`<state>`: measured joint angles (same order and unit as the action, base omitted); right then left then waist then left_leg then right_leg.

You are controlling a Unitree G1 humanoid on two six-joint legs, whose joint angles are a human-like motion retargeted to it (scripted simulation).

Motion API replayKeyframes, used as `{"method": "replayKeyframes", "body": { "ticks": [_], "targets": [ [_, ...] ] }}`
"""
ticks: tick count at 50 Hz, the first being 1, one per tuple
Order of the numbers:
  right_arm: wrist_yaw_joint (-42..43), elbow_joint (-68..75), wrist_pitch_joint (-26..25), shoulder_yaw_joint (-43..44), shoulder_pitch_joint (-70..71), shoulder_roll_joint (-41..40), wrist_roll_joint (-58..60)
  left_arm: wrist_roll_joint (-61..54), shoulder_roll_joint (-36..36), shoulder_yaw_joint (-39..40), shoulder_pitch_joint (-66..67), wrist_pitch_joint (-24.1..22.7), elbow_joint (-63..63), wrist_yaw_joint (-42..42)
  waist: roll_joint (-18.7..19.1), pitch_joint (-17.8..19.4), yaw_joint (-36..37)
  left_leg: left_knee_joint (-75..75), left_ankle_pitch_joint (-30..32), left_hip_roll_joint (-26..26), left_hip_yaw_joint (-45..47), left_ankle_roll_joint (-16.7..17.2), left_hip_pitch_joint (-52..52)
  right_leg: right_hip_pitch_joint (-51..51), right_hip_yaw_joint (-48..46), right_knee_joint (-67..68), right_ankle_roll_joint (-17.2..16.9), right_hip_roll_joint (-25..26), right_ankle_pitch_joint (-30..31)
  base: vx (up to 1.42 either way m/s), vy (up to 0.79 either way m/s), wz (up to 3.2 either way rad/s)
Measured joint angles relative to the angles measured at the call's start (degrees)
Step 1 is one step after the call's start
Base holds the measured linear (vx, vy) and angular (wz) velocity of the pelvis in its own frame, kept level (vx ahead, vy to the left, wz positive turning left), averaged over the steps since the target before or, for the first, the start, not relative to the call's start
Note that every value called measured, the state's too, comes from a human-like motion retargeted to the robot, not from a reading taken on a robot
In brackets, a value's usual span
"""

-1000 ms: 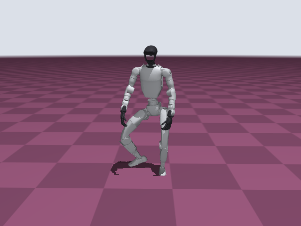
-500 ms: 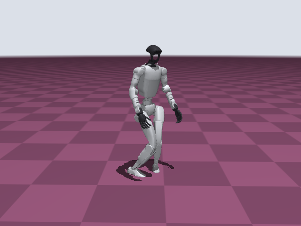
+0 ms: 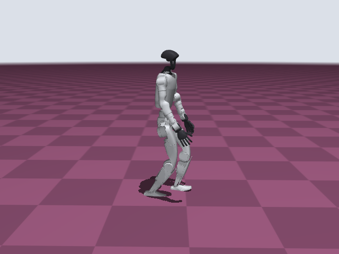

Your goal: Run

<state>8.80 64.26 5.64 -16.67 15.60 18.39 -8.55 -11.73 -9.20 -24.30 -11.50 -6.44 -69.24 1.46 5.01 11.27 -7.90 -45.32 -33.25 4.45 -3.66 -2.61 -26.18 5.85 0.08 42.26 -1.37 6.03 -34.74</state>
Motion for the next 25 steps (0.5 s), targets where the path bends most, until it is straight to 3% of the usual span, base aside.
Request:
{"method": "replayKeyframes", "body": {
  "ticks": [4, 12, 15, 20, 25],
  "targets": [
    [-1.06, 3.23, -0.5, -1.36, -1.7, -2.15, 1.02, 0.97, 1.33, -2.71, 0.58, 0.22, -1.99, -0.39, 0.31, -0.57, -1.41, 4.37, 0.24, -1.52, 3.4, 0.2, -0.28, 1.24, -2.28, -0.86, -0.13, -0.89, 0.74, -0.13, -0.05, 0.47],
    [-2.15, 7.56, -1.17, -3.07, -5.66, -4.52, 1.4, 1.18, 1.24, -3.81, 0.4, 0.28, -3.81, 0.45, -0.36, 0.3, -2.36, -3.93, -6.22, -6.86, 10.08, -1.8, -1.21, 3.64, -5.43, 1.93, -0.61, -1.71, 0.26, -0.12, -0.02, 0.24],
    [-2.32, 7.75, -1.07, -3.41, -5.9, -4.53, 1.25, 0.78, 0.65, -2.75, -0.81, 0.38, -4.16, 1.0, 1.59, 0.5, -1.09, -8.67, -9.44, -11.99, 10.71, -2.56, 0.4, 1.95, -5.38, -4.35, -0.16, 1.95, 3.03, -0.01, 0.01, -0.15],
    [-1.99, 6.51, -0.89, -4.16, -7.0, -4.6, 1.45, 0.44, 0.61, -1.53, -0.68, 0.46, -3.48, 2.19, 2.51, 1.05, -0.54, -14.75, -11.73, -15.9, 9.96, -2.08, 4.23, 2.53, -6.23, -5.34, 0.07, 4.56, 4.27, 0.0, 0.01, -0.01],
    [-2.36, 4.75, -0.93, -4.89, -6.93, -4.46, 1.28, 0.61, 0.8, -1.5, -1.5, 0.66, -2.88, 3.24, 1.61, -0.51, -0.58, -6.45, -10.33, -13.32, 9.22, -1.38, 8.37, 2.7, -6.33, -10.4, -0.34, 4.12, 6.57, 0.01, 0.07, 0.04]
  ]
}}
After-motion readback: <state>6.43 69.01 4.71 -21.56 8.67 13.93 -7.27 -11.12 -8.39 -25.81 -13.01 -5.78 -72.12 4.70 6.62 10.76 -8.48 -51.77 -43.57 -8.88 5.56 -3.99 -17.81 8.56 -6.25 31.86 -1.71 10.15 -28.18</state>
